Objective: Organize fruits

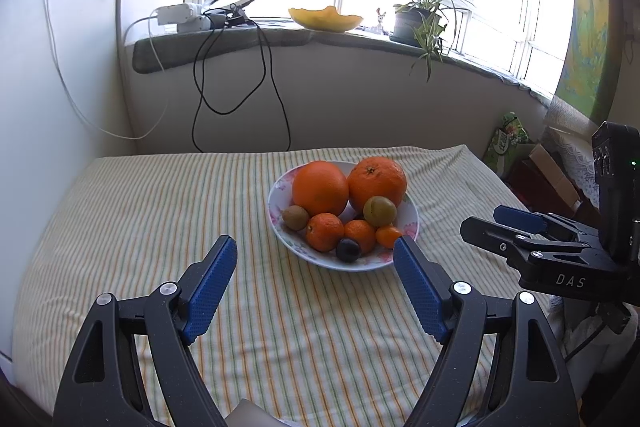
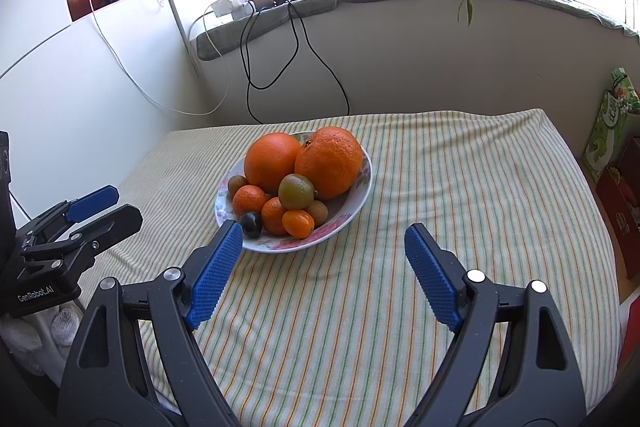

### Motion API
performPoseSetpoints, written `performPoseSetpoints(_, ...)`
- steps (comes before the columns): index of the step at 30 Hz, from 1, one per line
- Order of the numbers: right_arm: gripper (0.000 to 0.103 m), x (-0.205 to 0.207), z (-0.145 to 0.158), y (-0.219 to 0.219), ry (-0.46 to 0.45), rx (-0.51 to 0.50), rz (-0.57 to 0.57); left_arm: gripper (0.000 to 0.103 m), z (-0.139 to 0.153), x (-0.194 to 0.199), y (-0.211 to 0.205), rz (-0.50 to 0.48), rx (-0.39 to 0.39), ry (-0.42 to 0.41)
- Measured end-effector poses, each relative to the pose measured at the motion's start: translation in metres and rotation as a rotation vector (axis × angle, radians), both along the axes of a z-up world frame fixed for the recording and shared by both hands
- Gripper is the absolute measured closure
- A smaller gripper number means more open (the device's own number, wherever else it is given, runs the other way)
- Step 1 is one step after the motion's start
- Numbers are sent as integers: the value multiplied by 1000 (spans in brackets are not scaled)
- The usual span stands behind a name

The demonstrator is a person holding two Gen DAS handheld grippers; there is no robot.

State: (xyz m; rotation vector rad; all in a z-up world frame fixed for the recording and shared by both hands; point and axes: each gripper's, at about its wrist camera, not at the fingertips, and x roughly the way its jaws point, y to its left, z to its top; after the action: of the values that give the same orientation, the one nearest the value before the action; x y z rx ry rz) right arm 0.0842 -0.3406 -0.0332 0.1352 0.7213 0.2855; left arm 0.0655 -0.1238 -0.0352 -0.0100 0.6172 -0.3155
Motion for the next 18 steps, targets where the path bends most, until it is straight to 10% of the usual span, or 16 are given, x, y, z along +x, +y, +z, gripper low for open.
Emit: performPoseSetpoints(18, 17, 0, -2, 3, 7, 1, -5, 22, 0, 0, 0, 4, -1, 5)
